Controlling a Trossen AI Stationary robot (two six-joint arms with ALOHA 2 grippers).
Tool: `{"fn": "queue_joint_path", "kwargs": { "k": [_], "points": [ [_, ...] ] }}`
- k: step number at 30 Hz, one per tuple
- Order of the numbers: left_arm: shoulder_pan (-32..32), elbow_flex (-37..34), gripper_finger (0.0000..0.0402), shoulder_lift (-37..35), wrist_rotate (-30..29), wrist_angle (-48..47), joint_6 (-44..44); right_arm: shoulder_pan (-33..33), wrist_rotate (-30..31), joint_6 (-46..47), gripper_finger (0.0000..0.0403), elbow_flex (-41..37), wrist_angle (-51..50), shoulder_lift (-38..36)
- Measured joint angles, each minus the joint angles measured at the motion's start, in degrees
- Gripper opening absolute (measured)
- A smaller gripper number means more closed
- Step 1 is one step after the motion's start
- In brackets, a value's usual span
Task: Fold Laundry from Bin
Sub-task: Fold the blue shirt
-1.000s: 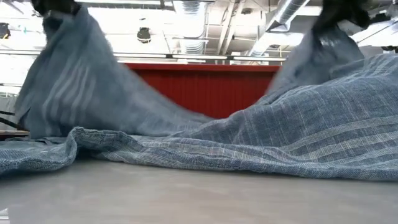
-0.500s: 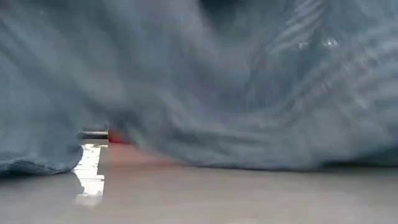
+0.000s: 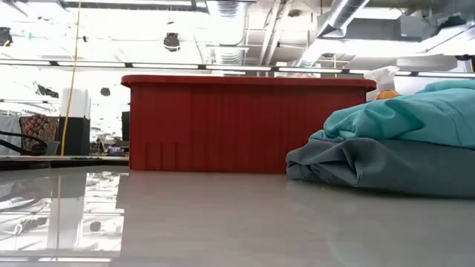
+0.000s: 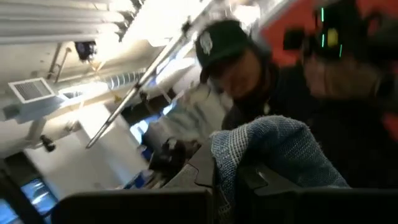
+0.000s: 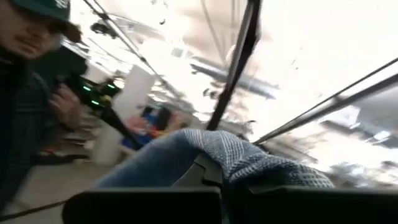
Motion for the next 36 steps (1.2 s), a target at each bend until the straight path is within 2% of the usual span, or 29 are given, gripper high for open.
{"fn": "queue_joint_path", "kwargs": {
  "k": [4, 8, 10, 13, 16, 19, 24, 26, 29, 31, 33, 36],
  "points": [
    [-2.37, 14.27, 0.0, 5.85, -7.26, -11.55, 10.1, 0.65, 3.35, -7.49, 0.0019, 0.47, 5.25, 0.58],
    [-3.64, 25.98, 0.0, 9.18, -19.2, -20.04, 12.99, -0.45, 9.61, -6.82, 0.0019, 2.14, 5.59, 0.49],
    [-3.72, 28.65, 0.0, 9.67, -27.21, -23.9, 10.0, -1.73, 16.23, -4.48, 0.0019, 2.34, 5.48, 0.48],
    [-2.42, 28.85, 0.0, 9.56, -38.83, -27.0, 5.83, -4.86, 25.71, -0.17, 0.0019, 2.32, 3.19, 0.68],
    [0.36, 28.87, 0.0, 9.43, -43.19, -32.37, 2.64, -8.32, 26.39, 4.79, 0.0019, 1.88, -2.5, 1.07],
    [3.0, 28.85, 0.0, 9.55, -42.99, -36.97, -1.5, -10.95, 23.75, 10.21, 0.0021, 1.68, -7.22, 1.66],
    [5.73, 28.83, 0.0, 9.34, -40.5, -39.46, -6.62, -12.74, 20.64, 13.8, 0.002, 1.85, -7.79, 1.44],
    [5.75, 28.81, 0.0, 9.11, -33.73, -37.85, -7.37, -11.88, 16.48, 14.81, 0.002, 1.86, -7.84, 1.5],
    [4.66, 28.81, 0.0, 9.08, -18.57, -33.68, -6.85, -9.93, 9.43, 15.19, 0.002, 2.61, -8.16, 2.15],
    [2.91, 28.82, 0.0, 9.08, -11.81, -32.1, -5.15, -8.46, 6.07, 14.89, 0.002, 3.62, -7.92, 2.82],
    [1.19, 28.81, 0.0, 9.24, -9.33, -30.96, -3.26, -6.59, 4.22, 14.08, 0.002, 4.87, -7.83, 3.86],
    [-1.97, 28.82, 0.0, 9.75, -8.9, -30.49, -1.18, -3.54, 1.61, 12.31, 0.002, 7.09, -7.96, 6.21]
  ]
}}
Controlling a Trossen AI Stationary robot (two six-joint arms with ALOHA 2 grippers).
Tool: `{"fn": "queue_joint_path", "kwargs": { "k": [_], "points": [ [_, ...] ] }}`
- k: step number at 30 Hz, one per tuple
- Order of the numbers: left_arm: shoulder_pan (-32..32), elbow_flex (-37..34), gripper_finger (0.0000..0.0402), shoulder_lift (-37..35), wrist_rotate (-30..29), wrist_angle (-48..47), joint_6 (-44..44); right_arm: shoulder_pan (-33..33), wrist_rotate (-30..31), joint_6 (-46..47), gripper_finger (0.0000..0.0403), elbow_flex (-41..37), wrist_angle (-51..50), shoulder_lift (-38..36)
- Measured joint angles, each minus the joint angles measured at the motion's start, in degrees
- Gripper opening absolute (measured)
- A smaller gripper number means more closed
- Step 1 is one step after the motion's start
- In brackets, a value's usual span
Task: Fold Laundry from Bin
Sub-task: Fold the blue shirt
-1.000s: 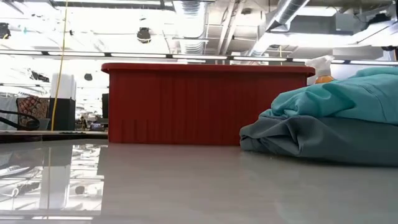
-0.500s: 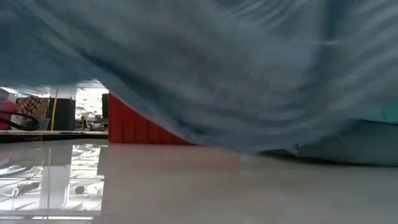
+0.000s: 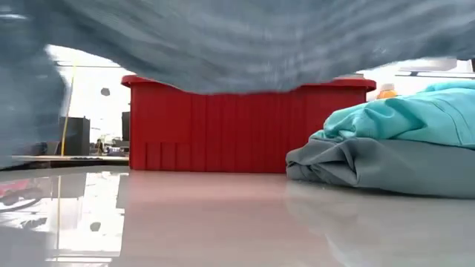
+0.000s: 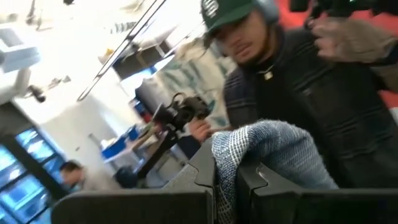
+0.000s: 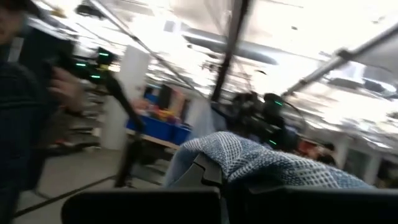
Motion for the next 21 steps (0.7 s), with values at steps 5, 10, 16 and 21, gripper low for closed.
{"fn": "queue_joint_path", "kwargs": {
  "k": [5, 10, 16, 21],
  "points": [
    [-3.82, 0.01, 0.0, 2.53, 0.52, 2.15, 2.96, 4.01, -0.24, -4.29, 0.002, 5.3, -0.13, 5.38],
    [-6.78, -0.12, 0.0, 4.52, -7.1, 2.09, 9.67, 5.13, 5.87, -9.12, 0.002, 11.95, -0.12, 10.1],
    [-7.19, -0.07, 0.0, 2.98, -21.36, 2.53, 10.14, 1.35, 22.43, -9.02, 0.002, 15.23, -2.39, 11.49],
    [-5.07, 0.01, 0.0, -0.35, -38.57, -4.91, 0.72, -5.42, 31.58, 6.06, 0.002, 15.2, -20.63, 10.3]
  ]
}}
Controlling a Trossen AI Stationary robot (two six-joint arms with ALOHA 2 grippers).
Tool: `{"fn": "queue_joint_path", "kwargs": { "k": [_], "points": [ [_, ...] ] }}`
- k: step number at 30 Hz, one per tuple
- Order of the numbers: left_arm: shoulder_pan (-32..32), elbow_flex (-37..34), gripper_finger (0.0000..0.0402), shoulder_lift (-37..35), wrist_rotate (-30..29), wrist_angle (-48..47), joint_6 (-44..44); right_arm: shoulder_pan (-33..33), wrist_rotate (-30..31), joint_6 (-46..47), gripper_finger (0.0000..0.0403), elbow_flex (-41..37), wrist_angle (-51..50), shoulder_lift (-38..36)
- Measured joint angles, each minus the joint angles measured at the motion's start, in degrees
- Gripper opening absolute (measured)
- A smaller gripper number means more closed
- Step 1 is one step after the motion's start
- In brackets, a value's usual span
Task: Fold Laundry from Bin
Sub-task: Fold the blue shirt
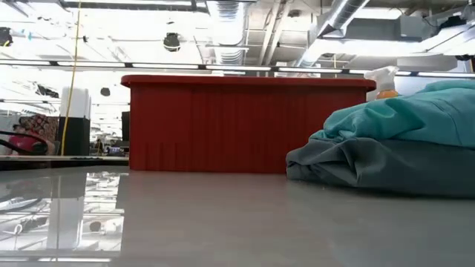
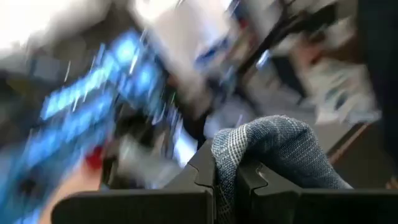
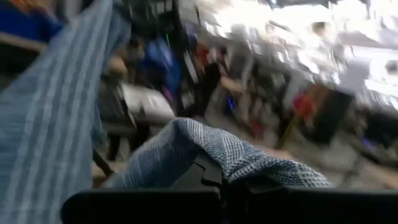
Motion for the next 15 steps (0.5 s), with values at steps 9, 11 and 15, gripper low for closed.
{"fn": "queue_joint_path", "kwargs": {
  "k": [9, 11, 15],
  "points": [
    [13.96, -9.69, 0.0, -5.88, -16.64, -51.71, -62.45, -13.35, -5.98, 71.76, 0.002, -1.44, -65.08, -1.23],
    [17.0, -18.94, 0.0, -9.39, -20.17, -52.53, -75.09, -15.82, -7.96, 84.76, 0.002, -3.93, -75.16, -0.75],
    [21.42, -40.35, 0.0, -20.15, -18.53, -41.5, -82.69, -20.41, -11.18, 99.66, 0.002, -10.73, -82.78, -0.92]
  ]
}}
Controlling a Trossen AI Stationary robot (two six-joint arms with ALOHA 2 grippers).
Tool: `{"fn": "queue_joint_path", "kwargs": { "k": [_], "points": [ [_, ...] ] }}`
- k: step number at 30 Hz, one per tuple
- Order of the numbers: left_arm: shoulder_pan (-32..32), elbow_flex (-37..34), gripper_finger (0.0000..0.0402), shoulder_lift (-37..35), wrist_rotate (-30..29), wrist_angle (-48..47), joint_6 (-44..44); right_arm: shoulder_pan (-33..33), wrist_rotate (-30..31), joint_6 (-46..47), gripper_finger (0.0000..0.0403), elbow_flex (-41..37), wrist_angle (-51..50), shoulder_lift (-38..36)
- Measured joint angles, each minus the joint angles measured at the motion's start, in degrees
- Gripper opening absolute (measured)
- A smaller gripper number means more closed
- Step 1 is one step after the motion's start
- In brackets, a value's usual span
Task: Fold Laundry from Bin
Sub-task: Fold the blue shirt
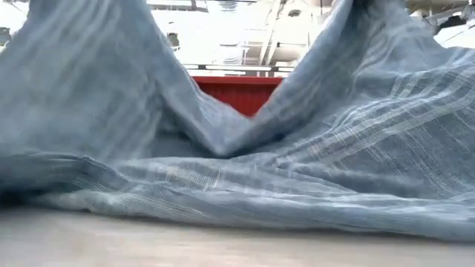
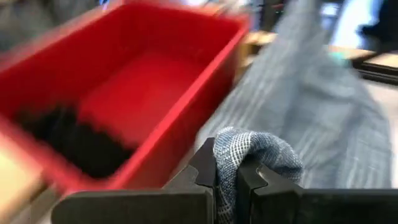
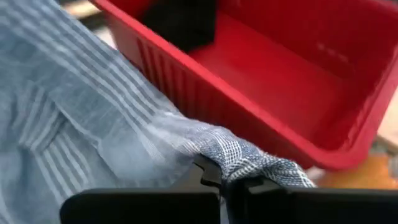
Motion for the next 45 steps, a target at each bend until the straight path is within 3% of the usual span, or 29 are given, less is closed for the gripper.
{"fn": "queue_joint_path", "kwargs": {
  "k": [9, 14, 19, 25, 33, 40, 45],
  "points": [
    [6.69, -38.17, 0.0, -20.19, 2.62, 2.69, -33.2, -12.76, -20.54, -9.2, 0.002, -15.68, 6.9, -4.25],
    [7.6, -52.72, 0.0, -26.11, 2.38, 9.09, -42.5, -18.54, -29.4, -17.14, 0.002, -22.46, 13.95, -5.91],
    [8.78, -61.75, 0.0, -28.29, 2.24, 12.16, -48.7, -22.64, -36.58, -19.38, 0.002, -26.36, 14.85, -6.64],
    [11.23, -66.71, 0.0, -28.38, 1.67, 11.49, -52.69, -24.52, -41.66, -20.53, 0.0022, -27.33, 14.68, -6.64],
    [14.76, -66.73, 0.0005, -28.4, 0.26, 11.21, -50.19, -26.06, -44.89, -19.5, 0.0058, -27.33, 14.26, -6.88],
    [17.52, -62.6, 0.0069, -28.4, 7.23, 9.08, -45.64, -27.46, -54.38, -15.88, 0.0095, -27.33, 8.47, -8.12],
    [18.55, -56.45, 0.0115, -28.73, 9.25, 6.88, -44.75, -26.17, -55.45, -15.72, 0.0124, -27.31, 7.12, -10.48]
  ]
}}
